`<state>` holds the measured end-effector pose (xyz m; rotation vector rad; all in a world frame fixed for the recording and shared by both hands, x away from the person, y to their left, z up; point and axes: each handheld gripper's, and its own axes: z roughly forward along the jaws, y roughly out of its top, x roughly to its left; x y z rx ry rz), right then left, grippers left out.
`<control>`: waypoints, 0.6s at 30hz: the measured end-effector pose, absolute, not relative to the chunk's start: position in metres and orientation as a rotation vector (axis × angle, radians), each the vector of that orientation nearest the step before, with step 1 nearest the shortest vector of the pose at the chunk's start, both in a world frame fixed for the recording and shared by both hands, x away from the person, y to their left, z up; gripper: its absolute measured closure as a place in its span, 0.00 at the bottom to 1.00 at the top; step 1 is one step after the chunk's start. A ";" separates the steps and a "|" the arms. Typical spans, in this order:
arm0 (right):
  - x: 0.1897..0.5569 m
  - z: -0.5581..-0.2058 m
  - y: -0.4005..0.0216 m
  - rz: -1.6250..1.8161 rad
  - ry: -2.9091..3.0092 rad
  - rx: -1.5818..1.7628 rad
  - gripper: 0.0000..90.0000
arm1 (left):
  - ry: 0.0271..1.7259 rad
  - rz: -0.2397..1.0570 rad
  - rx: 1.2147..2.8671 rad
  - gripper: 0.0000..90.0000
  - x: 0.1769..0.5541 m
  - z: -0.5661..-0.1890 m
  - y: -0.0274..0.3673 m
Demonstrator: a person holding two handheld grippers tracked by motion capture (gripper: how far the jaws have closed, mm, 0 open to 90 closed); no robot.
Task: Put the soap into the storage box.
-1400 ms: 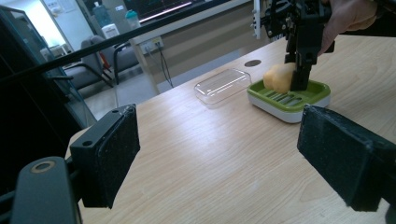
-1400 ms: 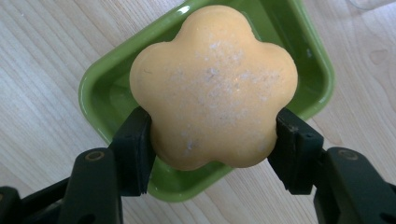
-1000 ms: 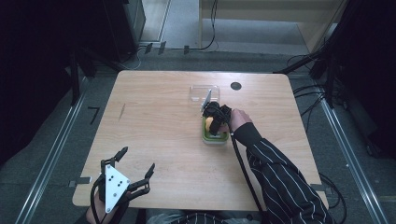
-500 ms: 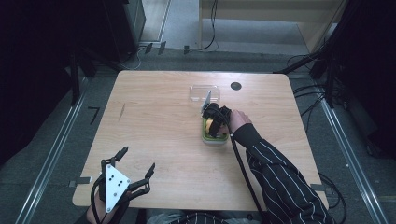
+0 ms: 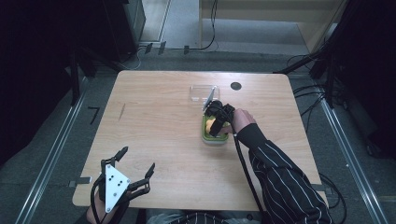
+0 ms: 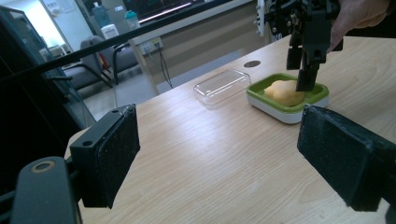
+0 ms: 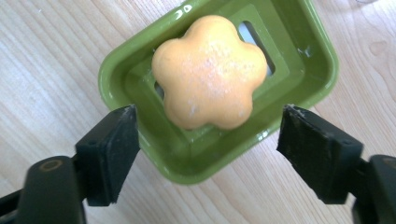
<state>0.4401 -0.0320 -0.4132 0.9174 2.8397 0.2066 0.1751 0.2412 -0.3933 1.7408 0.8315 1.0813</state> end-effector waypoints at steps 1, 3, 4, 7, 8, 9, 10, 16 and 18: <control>0.439 -0.411 -0.033 0.217 2.836 0.918 0.22 | 0.830 1.081 1.741 0.15 0.175 -0.393 0.241; 0.435 -0.407 -0.036 0.222 2.831 0.923 0.19 | 0.831 1.081 1.739 0.15 0.175 -0.393 0.241; 0.434 -0.405 -0.037 0.230 2.825 0.926 0.18 | 0.832 1.080 1.738 0.15 0.175 -0.393 0.241; 0.427 -0.397 -0.042 0.244 2.811 0.935 0.15 | 0.827 1.079 1.740 0.15 0.175 -0.393 0.241; 0.425 -0.396 -0.044 0.255 2.801 0.935 0.15 | 0.826 1.079 1.739 0.15 0.176 -0.393 0.241; 0.423 -0.394 -0.046 0.253 2.797 0.938 0.15 | 0.827 1.079 1.740 0.15 0.176 -0.393 0.241; 0.421 -0.393 -0.048 0.255 2.793 0.939 0.15 | 0.828 1.077 1.739 0.15 0.176 -0.393 0.241; 0.411 -0.388 -0.063 0.270 2.778 0.967 0.13 | 0.825 1.076 1.742 0.15 0.176 -0.393 0.240; 0.408 -0.387 -0.067 0.264 2.773 0.976 0.13 | 0.824 1.076 1.745 0.15 0.176 -0.393 0.239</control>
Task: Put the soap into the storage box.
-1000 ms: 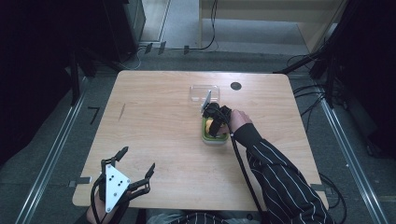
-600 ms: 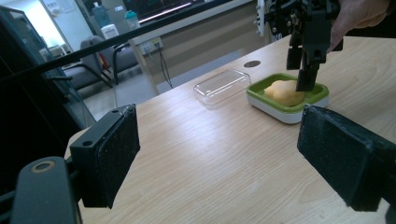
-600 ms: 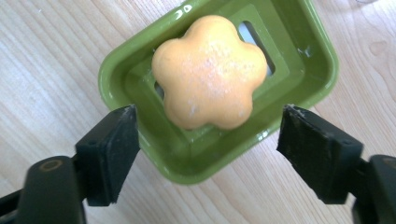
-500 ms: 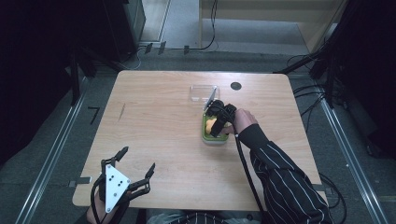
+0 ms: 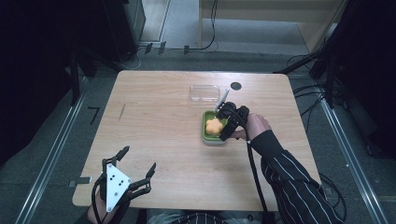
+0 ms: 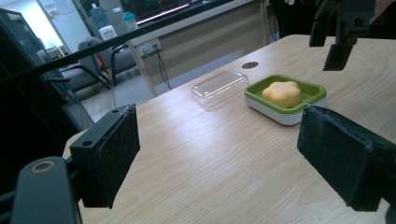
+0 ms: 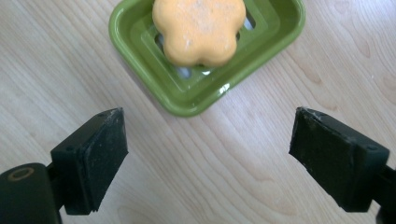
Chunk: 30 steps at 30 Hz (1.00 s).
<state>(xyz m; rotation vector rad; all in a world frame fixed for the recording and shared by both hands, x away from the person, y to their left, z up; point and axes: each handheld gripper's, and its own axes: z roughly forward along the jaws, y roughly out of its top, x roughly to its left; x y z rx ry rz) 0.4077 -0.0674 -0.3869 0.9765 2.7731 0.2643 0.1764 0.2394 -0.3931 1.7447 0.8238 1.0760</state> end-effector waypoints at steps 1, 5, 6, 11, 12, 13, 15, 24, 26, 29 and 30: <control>0.406 -0.386 -0.070 0.270 2.770 0.980 0.13 | 0.823 1.076 1.745 0.15 0.177 -0.393 0.239; 0.399 -0.384 -0.079 0.270 2.756 0.996 0.12 | 0.824 1.074 1.742 0.15 0.177 -0.393 0.239; 0.398 -0.384 -0.081 0.269 2.755 0.993 0.12 | 0.824 1.074 1.742 0.15 0.177 -0.393 0.239; 0.389 -0.382 -0.092 0.265 2.737 1.016 0.12 | 0.824 1.074 1.741 0.15 0.177 -0.393 0.239; 0.387 -0.383 -0.093 0.271 2.735 1.023 0.12 | 0.822 1.072 1.742 0.15 0.177 -0.393 0.239; 0.386 -0.383 -0.095 0.263 2.735 1.025 0.11 | 0.823 1.073 1.743 0.15 0.177 -0.393 0.239; 0.382 -0.384 -0.099 0.256 2.735 1.022 0.11 | 0.823 1.074 1.741 0.15 0.177 -0.393 0.239; 0.369 -0.387 -0.113 0.249 2.721 1.039 0.08 | 0.823 1.073 1.742 0.15 0.177 -0.393 0.239; 0.365 -0.388 -0.116 0.243 2.715 1.044 0.08 | 0.822 1.072 1.742 0.15 0.177 -0.393 0.239; 0.359 -0.389 -0.121 0.235 2.710 1.065 0.08 | 0.822 1.073 1.742 0.15 0.177 -0.393 0.239; 0.356 -0.390 -0.123 0.234 2.708 1.070 0.08 | 0.823 1.073 1.741 0.15 0.177 -0.393 0.239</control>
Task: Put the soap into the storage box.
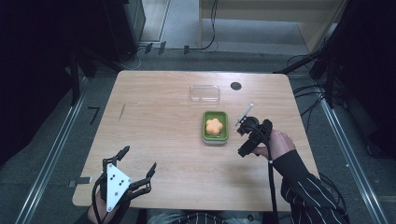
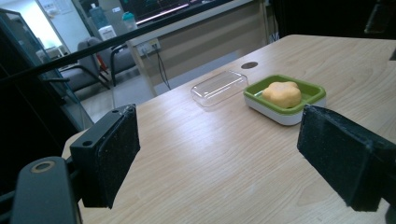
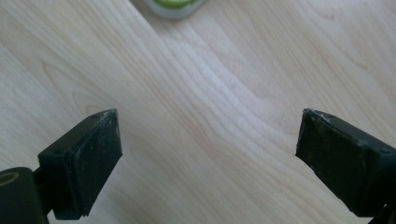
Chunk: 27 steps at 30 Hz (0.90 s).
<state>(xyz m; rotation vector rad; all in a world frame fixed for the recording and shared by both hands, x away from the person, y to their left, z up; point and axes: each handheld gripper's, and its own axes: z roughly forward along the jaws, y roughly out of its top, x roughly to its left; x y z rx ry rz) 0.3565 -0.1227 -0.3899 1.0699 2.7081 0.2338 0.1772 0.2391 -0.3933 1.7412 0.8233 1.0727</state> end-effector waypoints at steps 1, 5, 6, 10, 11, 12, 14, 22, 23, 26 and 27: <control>0.355 -0.391 -0.125 0.232 2.710 1.063 0.08 | 0.823 1.072 1.742 0.15 0.177 -0.393 0.239; 0.345 -0.396 -0.134 0.212 2.704 1.076 0.08 | 0.822 1.073 1.744 0.15 0.177 -0.393 0.239; 0.343 -0.397 -0.135 0.206 2.704 1.082 0.08 | 0.821 1.074 1.745 0.15 0.177 -0.393 0.239; 0.333 -0.403 -0.143 0.199 2.701 1.100 0.08 | 0.822 1.074 1.744 0.15 0.177 -0.393 0.239; 0.331 -0.405 -0.145 0.197 2.696 1.109 0.08 | 0.822 1.074 1.743 0.15 0.177 -0.393 0.239; 0.329 -0.409 -0.147 0.188 2.703 1.112 0.08 | 0.823 1.073 1.744 0.15 0.177 -0.393 0.239; 0.324 -0.415 -0.152 0.175 2.714 1.125 0.08 | 0.823 1.073 1.744 0.15 0.177 -0.393 0.239; 0.308 -0.435 -0.166 0.144 2.724 1.171 0.08 | 0.820 1.074 1.746 0.15 0.177 -0.393 0.239; 0.306 -0.436 -0.168 0.134 2.725 1.172 0.08 | 0.821 1.073 1.743 0.15 0.177 -0.393 0.238; 0.301 -0.441 -0.172 0.125 2.728 1.174 0.08 | 0.821 1.074 1.746 0.15 0.177 -0.393 0.239; 0.298 -0.444 -0.174 0.134 2.724 1.180 0.08 | 0.821 1.074 1.745 0.15 0.177 -0.393 0.239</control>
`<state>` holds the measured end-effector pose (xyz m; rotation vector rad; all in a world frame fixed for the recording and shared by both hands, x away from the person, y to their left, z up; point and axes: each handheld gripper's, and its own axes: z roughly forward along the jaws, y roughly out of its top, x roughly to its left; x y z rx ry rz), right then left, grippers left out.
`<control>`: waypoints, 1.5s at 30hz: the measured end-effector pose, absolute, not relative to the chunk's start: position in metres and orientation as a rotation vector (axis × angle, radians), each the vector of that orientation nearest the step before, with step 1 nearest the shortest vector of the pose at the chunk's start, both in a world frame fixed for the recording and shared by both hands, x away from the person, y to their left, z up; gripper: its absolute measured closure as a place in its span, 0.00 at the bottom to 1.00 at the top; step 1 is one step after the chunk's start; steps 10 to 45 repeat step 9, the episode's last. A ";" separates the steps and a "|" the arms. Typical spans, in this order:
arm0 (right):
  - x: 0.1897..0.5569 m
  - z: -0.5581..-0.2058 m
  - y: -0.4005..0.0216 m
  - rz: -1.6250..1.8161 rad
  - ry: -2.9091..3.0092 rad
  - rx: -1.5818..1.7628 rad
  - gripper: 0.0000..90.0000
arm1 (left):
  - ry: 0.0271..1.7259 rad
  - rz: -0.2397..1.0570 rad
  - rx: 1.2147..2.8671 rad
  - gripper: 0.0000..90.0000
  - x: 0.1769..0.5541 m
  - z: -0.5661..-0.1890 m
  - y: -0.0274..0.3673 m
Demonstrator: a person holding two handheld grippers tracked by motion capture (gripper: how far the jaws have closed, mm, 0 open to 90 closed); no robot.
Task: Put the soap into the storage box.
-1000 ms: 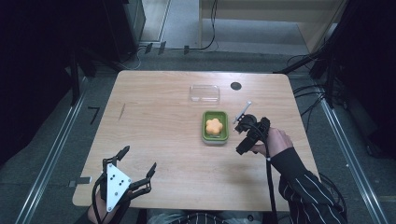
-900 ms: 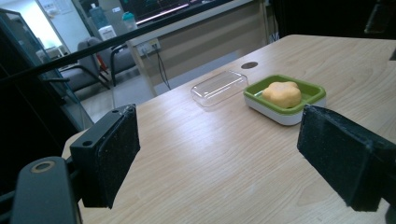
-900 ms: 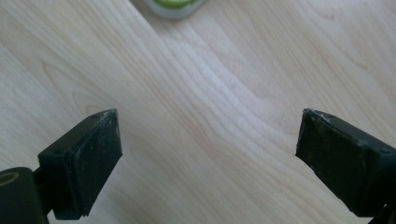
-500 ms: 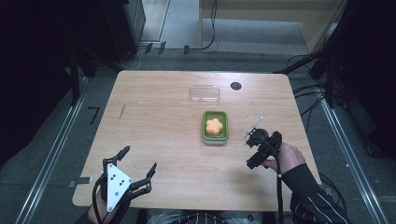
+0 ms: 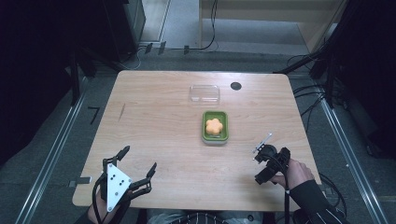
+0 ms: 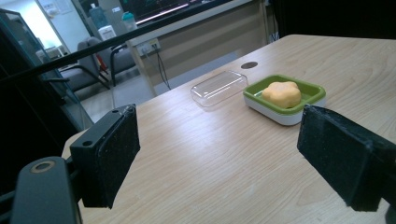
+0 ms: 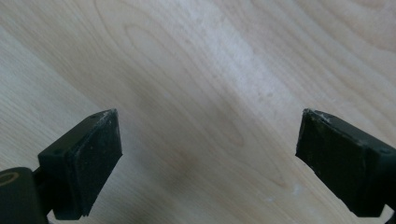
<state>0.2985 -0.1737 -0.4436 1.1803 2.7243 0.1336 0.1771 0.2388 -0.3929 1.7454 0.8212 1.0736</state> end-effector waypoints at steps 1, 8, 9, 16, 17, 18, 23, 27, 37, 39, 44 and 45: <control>0.297 -0.445 -0.175 0.130 2.730 1.177 0.08 | 0.823 1.073 1.745 0.15 0.177 -0.393 0.239; 0.290 -0.453 -0.185 0.116 2.733 1.215 0.08 | 0.821 1.074 1.743 0.15 0.178 -0.393 0.238; 0.289 -0.454 -0.186 0.118 2.731 1.217 0.08 | 0.820 1.075 1.744 0.15 0.178 -0.393 0.238; 0.289 -0.454 -0.186 0.118 2.731 1.217 0.08 | 0.820 1.075 1.744 0.15 0.178 -0.393 0.238; 0.289 -0.454 -0.186 0.118 2.731 1.217 0.08 | 0.820 1.075 1.744 0.15 0.178 -0.393 0.238; 0.289 -0.454 -0.186 0.118 2.731 1.217 0.08 | 0.820 1.075 1.744 0.15 0.178 -0.393 0.238; 0.289 -0.454 -0.186 0.118 2.731 1.217 0.08 | 0.820 1.075 1.744 0.15 0.178 -0.393 0.238; 0.289 -0.454 -0.186 0.118 2.731 1.217 0.08 | 0.820 1.075 1.744 0.15 0.178 -0.393 0.238; 0.289 -0.454 -0.186 0.118 2.731 1.217 0.08 | 0.820 1.075 1.744 0.15 0.178 -0.393 0.238; 0.289 -0.454 -0.186 0.118 2.731 1.217 0.08 | 0.820 1.075 1.744 0.15 0.178 -0.393 0.238; 0.289 -0.454 -0.186 0.118 2.731 1.217 0.08 | 0.820 1.075 1.744 0.15 0.178 -0.393 0.238; 0.289 -0.454 -0.186 0.118 2.731 1.217 0.08 | 0.820 1.075 1.744 0.15 0.178 -0.393 0.238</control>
